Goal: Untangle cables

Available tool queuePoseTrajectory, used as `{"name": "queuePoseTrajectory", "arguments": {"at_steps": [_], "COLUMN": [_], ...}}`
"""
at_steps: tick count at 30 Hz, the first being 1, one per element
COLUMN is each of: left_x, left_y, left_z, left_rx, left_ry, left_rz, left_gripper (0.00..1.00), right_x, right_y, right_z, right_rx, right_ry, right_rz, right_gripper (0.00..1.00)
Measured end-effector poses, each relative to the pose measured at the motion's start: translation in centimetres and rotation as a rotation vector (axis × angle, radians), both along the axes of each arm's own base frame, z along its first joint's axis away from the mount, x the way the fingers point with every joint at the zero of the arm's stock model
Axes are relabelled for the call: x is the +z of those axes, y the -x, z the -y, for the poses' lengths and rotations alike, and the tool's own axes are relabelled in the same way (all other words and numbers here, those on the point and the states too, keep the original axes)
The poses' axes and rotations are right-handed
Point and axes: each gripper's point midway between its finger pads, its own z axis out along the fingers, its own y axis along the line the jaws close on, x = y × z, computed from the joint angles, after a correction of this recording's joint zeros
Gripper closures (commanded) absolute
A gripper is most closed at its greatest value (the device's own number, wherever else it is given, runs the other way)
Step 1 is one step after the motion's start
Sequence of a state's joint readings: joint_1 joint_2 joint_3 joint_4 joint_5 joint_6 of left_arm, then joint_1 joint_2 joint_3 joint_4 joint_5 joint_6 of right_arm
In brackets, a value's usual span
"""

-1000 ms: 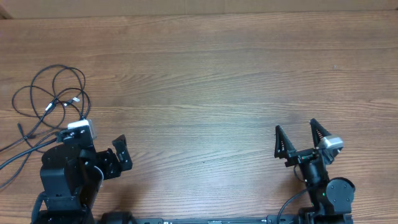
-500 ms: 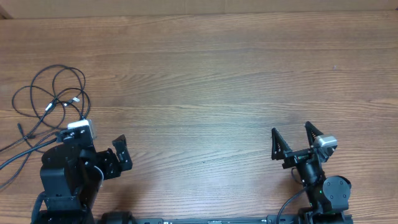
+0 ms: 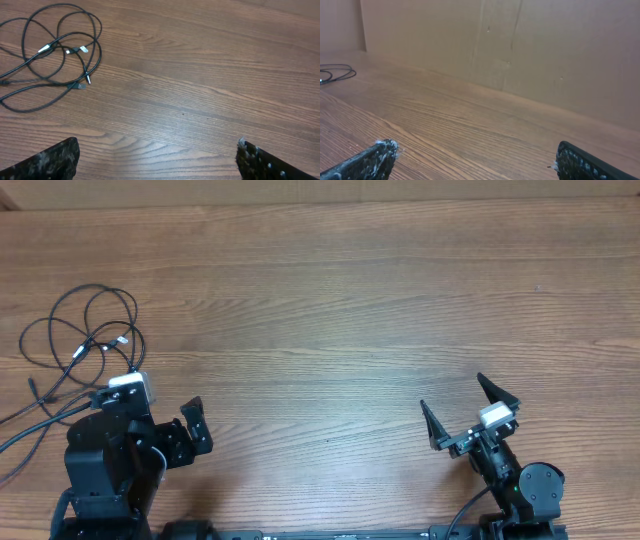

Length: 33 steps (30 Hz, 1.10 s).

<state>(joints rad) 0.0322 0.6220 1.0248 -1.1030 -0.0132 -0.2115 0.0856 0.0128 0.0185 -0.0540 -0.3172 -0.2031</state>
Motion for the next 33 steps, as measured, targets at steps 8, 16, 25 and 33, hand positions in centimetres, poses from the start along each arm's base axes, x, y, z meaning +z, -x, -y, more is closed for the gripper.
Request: {"name": "queuePoseTrajectory", "arguments": {"at_steps": [8, 16, 25, 33], "left_x": [0.0, 0.0, 0.0, 0.0], "left_y": [0.0, 0.0, 0.0, 0.0], "left_z": [0.0, 0.0, 0.0, 0.0], "left_rx": [0.000, 0.000, 0.000, 0.000], "left_ry": [0.000, 0.000, 0.000, 0.000], "left_rz": [0.000, 0.000, 0.000, 0.000], "left_gripper": [0.00, 0.00, 0.00, 0.00], "right_x": [0.0, -0.3, -0.4, -0.4], "right_y": [-0.2, -0.7, -1.1, -1.2], "right_z": [0.8, 2.1, 3.4, 3.8], "right_rx": [-0.034, -0.111, -0.194, -0.216], "right_ry": [0.018, -0.030, -0.067, -0.068], "right_rz": [0.007, -0.024, -0.041, -0.040], "right_gripper": [0.00, 0.00, 0.00, 0.00]}}
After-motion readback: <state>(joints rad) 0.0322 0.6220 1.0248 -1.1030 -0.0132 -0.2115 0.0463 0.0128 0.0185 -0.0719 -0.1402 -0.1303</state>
